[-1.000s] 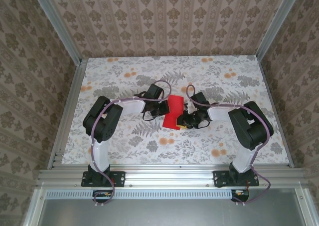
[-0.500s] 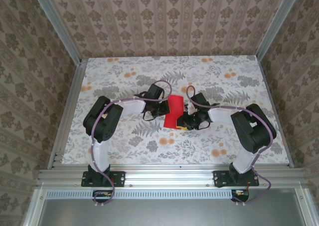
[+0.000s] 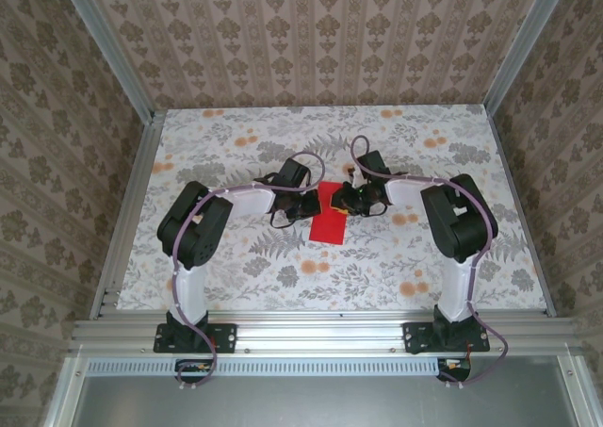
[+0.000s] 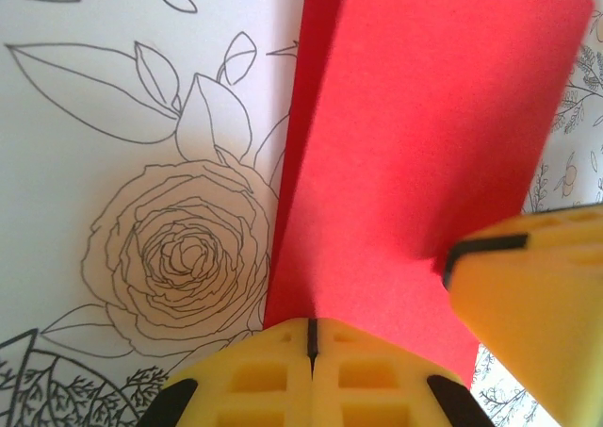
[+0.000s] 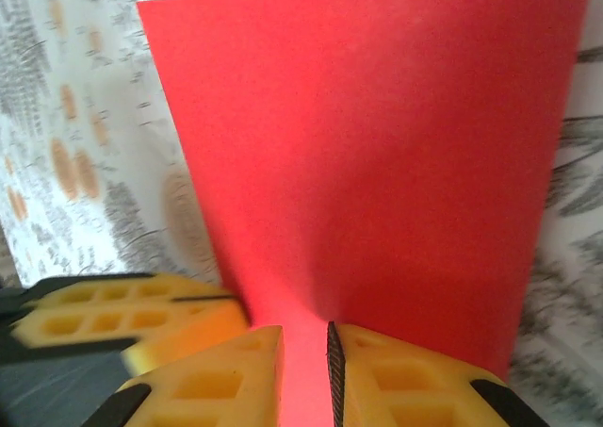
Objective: Fold a paper plane with a square sheet of paper (pick it up from the middle)
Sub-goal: Fold the square sheet of paper in half at the center of the table.
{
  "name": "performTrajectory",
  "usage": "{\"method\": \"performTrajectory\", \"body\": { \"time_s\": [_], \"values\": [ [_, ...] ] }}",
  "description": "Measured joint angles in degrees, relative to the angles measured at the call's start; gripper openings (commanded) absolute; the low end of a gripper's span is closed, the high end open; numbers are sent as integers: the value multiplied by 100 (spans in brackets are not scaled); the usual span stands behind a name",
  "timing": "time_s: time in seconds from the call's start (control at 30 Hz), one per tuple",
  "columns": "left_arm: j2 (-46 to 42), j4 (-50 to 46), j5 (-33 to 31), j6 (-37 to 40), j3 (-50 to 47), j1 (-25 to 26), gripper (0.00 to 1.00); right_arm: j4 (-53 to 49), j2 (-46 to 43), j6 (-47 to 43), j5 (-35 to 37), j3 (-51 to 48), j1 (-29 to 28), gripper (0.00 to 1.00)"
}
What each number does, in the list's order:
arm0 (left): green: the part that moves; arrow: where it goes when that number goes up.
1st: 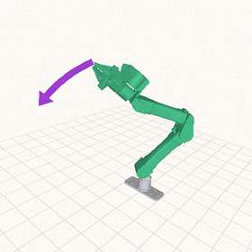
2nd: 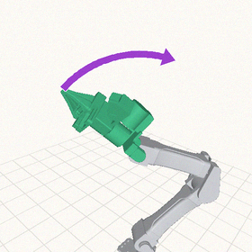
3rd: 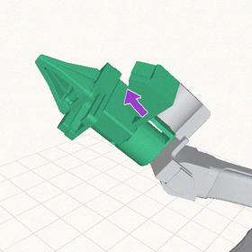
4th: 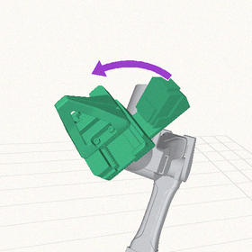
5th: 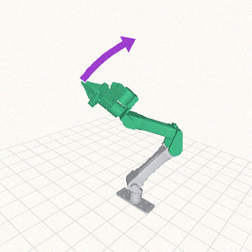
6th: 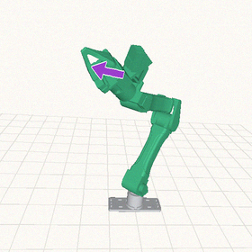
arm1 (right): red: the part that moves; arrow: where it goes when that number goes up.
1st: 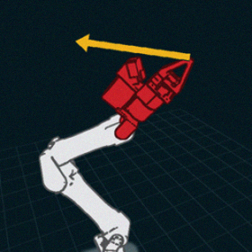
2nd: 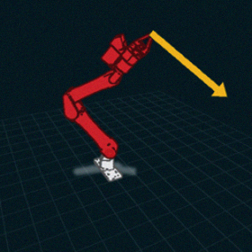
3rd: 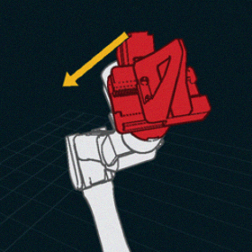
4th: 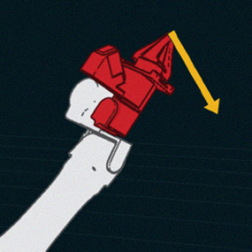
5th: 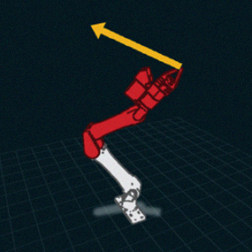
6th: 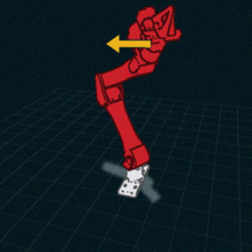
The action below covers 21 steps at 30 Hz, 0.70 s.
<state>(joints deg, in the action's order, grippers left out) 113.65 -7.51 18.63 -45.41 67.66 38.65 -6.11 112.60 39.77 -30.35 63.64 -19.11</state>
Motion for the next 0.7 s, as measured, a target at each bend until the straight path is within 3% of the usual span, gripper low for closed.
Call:
{"method": "performTrajectory", "body": {
  "time_s": [0.4, 0.7],
  "values": [
    [52, -44, 0, 63, 79, 26, 0, 326, 42, 446, -46, 4, 280, 23],
    [63, -90, 0, 149, 107, 26, 0, 299, 334, 439, -9, 850, 280, 23]
  ]
}}
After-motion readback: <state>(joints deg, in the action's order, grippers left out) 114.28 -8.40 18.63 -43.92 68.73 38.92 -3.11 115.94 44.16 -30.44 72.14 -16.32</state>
